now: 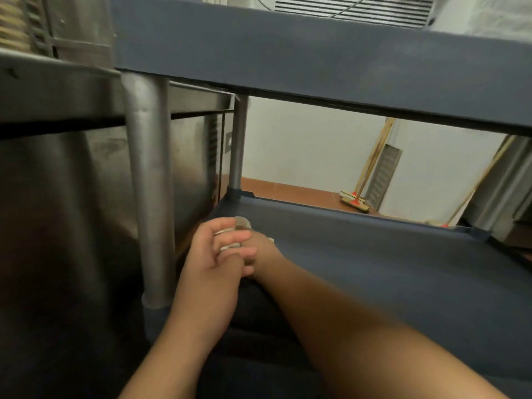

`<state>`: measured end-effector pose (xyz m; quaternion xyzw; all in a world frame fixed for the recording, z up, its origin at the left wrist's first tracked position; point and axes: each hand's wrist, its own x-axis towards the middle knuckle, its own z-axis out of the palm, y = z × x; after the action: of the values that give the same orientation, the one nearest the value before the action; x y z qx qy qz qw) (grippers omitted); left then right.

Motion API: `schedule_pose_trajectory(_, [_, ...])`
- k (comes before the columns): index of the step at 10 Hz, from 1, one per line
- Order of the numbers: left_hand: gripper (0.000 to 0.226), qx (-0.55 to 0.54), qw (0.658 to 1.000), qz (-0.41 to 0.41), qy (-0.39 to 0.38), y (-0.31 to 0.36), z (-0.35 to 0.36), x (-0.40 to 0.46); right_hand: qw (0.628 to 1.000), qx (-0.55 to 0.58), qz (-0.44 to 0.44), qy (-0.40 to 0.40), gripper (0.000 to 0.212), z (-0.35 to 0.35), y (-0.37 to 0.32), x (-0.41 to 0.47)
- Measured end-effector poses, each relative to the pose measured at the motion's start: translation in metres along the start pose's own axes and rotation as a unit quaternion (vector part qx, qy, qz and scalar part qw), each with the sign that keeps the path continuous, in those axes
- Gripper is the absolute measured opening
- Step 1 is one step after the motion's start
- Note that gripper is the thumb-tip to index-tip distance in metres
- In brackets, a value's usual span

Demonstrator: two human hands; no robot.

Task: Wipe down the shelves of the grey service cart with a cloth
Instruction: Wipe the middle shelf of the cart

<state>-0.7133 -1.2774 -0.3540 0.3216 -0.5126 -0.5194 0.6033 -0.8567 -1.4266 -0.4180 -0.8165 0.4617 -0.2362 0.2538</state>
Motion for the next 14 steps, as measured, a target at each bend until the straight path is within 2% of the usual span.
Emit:
schedule_pose_trajectory(1, [0.042, -0.012, 1.000, -0.004, -0.003, -0.005, 0.021, -0.002, 0.932, -0.247, 0.267, 0.001, 0.044, -0.029, 0.015, -0.023])
schedule_pose_trajectory(2, [0.042, -0.018, 1.000, -0.002, -0.014, -0.015, 0.050, -0.009, 0.920, -0.206, 0.328, 0.054, 0.052, -0.060, 0.033, -0.075])
schedule_pose_trajectory(3, [0.041, -0.002, 0.999, 0.003, -0.036, -0.028, 0.077, -0.017, 0.898, -0.212, 0.383, 0.050, 0.057, -0.099, 0.058, -0.127])
schedule_pose_trajectory(5, [0.036, -0.012, 0.998, -0.002, -0.057, -0.049, 0.136, -0.029, 0.869, -0.221, 0.417, 0.146, 0.052, -0.163, 0.094, -0.261])
schedule_pose_trajectory(6, [0.037, -0.033, 0.997, -0.015, -0.064, -0.056, 0.162, -0.029, 0.850, -0.221, 0.451, 0.159, 0.050, -0.197, 0.118, -0.318])
schedule_pose_trajectory(9, [0.039, -0.022, 0.987, -0.002, -0.157, -0.080, 0.224, -0.014, 0.771, -0.213, 0.544, 0.253, 0.049, -0.273, 0.164, -0.470])
schedule_pose_trajectory(11, [0.041, 0.035, 0.988, 0.024, -0.147, -0.082, 0.217, -0.024, 0.727, -0.211, 0.584, 0.292, 0.047, -0.283, 0.167, -0.496])
schedule_pose_trajectory(12, [0.056, 0.023, 0.985, -0.001, -0.173, -0.080, 0.211, -0.019, 0.717, -0.209, 0.618, 0.246, 0.046, -0.286, 0.178, -0.484])
schedule_pose_trajectory(13, [0.037, 0.001, 0.987, -0.019, -0.158, -0.085, 0.194, -0.011, 0.715, -0.236, 0.620, 0.218, 0.043, -0.282, 0.168, -0.464])
schedule_pose_trajectory(14, [0.040, 0.009, 0.992, -0.027, -0.122, -0.085, 0.166, -0.014, 0.714, -0.263, 0.615, 0.207, 0.032, -0.268, 0.151, -0.431])
